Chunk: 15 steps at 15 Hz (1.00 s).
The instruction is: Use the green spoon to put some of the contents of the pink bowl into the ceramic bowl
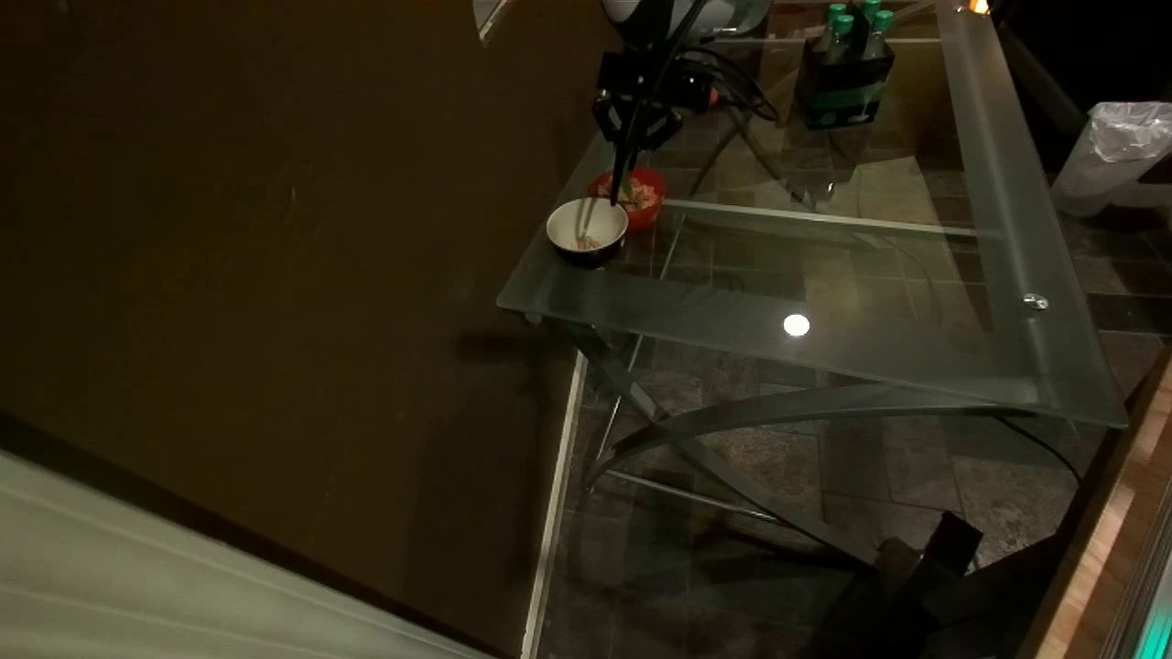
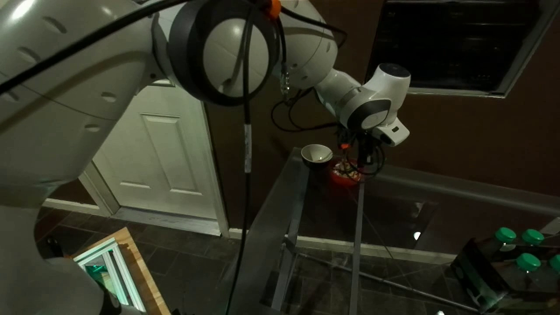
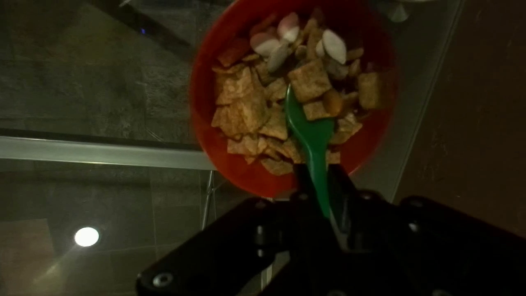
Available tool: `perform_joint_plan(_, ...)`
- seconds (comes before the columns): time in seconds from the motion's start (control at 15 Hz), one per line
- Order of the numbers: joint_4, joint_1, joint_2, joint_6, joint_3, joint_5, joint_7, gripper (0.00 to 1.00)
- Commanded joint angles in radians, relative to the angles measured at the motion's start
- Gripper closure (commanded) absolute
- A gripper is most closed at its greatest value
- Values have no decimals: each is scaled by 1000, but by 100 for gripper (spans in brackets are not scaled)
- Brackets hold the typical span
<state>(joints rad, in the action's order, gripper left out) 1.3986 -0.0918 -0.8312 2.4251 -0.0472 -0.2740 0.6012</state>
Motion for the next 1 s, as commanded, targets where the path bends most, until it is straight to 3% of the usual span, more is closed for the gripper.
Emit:
perform_joint_plan(0.0,-31,-37,-10,-39,32,-62,-63,96)
perform_joint_plan(0.93,-15,-99,3,-62,67,-150,-201,96)
